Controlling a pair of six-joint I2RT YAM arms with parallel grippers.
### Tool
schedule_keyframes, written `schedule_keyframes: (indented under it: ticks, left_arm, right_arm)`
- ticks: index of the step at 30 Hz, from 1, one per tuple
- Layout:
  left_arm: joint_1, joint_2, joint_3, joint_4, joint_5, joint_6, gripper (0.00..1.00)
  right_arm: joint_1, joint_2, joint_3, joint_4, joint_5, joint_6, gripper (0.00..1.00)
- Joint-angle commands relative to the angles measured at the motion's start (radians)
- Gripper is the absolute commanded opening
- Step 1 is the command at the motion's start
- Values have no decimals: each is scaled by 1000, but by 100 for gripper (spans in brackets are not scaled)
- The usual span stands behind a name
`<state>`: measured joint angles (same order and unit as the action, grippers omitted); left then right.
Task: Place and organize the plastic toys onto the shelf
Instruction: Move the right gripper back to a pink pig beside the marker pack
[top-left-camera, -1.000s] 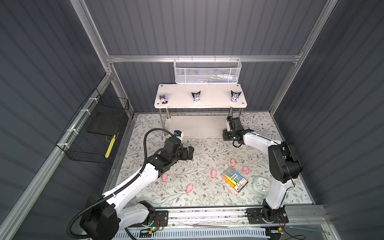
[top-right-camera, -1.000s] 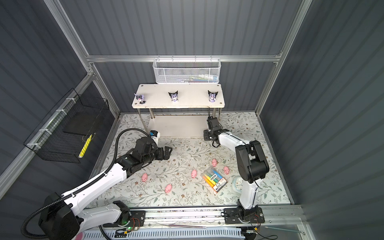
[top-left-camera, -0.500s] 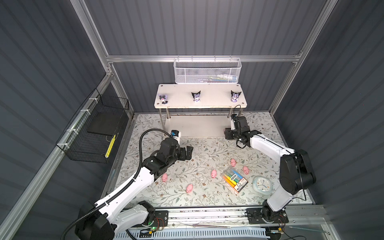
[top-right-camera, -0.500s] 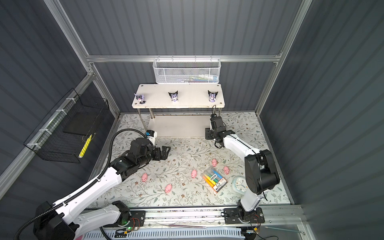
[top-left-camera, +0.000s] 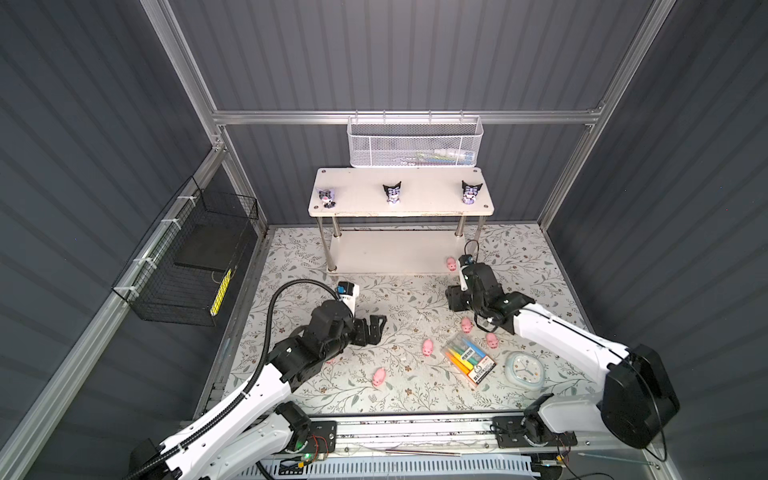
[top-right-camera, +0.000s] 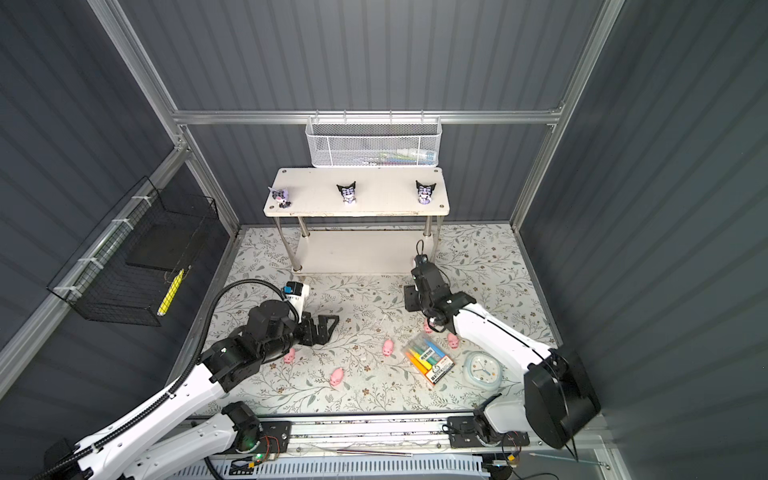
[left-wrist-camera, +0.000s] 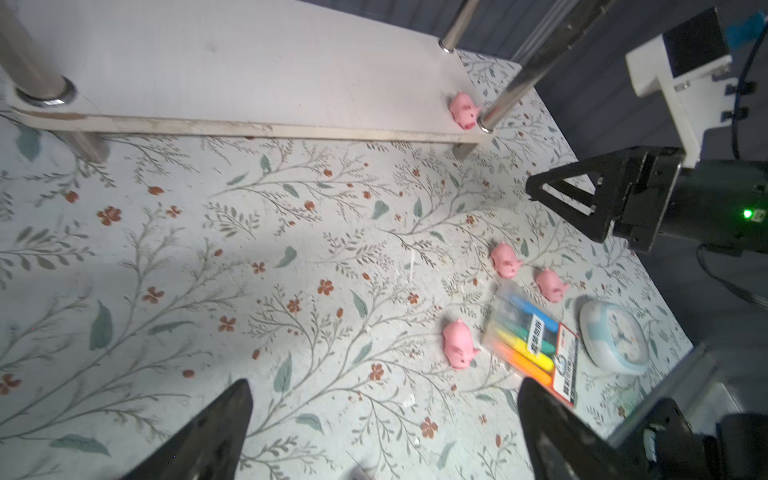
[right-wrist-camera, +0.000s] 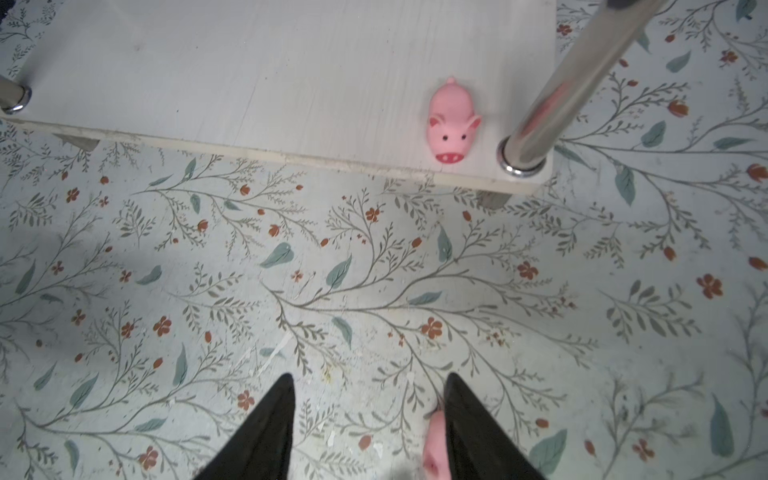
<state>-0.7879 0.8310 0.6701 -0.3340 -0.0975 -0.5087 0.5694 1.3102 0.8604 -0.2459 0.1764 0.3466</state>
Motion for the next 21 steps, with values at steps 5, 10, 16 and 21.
schedule_keyframes:
  ticks: [5, 10, 16, 21]
  left_arm:
    - [-112, -65, -100, 12, -26, -114, 98]
    - [-177, -15, -126, 70, -28, -131, 98]
    - [-238, 98, -103, 122, -51, -113, 98]
    - [-240, 155, -87, 162, -56, -93, 99]
  right_arm:
    - [79, -160, -178, -76, 114, 188, 59]
    - [106, -169, -253, -90, 161, 293, 60]
    - [104, -153, -320, -22, 165, 325, 59]
    - [87, -79, -306, 22, 155, 309, 58]
